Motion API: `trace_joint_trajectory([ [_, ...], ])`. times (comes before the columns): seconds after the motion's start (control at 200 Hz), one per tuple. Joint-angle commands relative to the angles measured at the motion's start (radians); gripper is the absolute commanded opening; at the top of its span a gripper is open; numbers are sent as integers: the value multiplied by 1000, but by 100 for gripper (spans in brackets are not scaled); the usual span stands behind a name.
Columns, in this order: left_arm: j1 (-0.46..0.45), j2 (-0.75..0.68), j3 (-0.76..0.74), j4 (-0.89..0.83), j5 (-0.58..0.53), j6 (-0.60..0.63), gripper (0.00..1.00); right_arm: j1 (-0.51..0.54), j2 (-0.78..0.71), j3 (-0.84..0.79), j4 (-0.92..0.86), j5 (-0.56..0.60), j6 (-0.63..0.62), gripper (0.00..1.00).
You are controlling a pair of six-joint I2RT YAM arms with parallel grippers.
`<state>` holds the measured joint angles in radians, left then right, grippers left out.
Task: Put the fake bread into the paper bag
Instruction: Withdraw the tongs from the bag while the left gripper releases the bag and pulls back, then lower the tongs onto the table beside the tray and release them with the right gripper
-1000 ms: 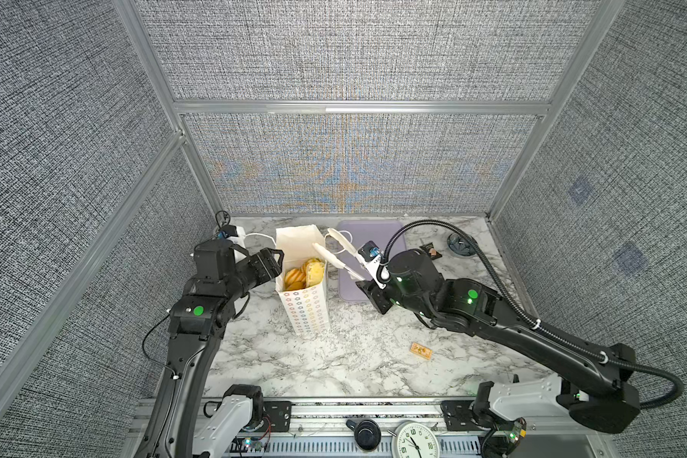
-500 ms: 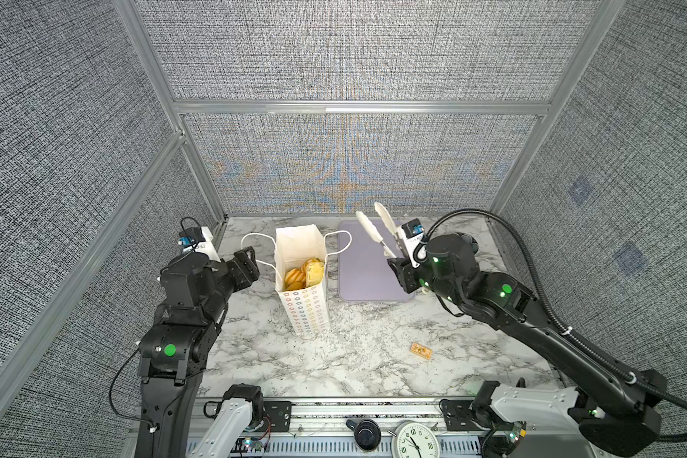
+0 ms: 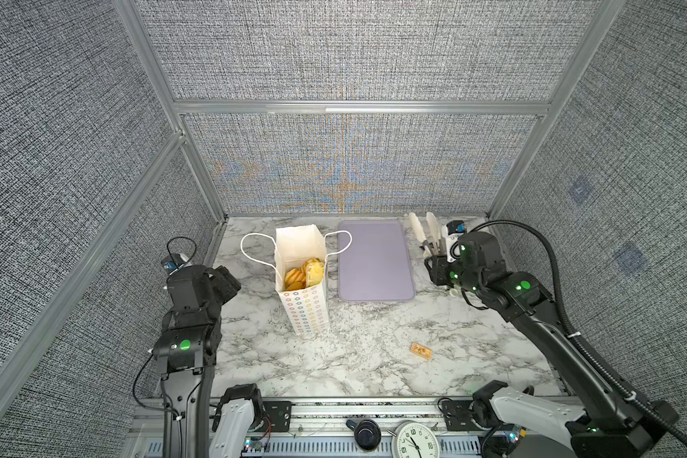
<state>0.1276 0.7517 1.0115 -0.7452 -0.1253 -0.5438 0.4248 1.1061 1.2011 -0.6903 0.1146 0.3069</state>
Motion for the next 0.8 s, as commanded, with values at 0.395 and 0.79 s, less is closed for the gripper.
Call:
trace_joint_trajectory([
  [0.395, 64, 57, -339, 284, 189, -169, 76, -220, 146, -164, -45, -100, 31, 46],
  [0.79, 64, 48, -407, 360, 226, -162, 77, -281, 382, -176, -19, -85, -7, 46],
])
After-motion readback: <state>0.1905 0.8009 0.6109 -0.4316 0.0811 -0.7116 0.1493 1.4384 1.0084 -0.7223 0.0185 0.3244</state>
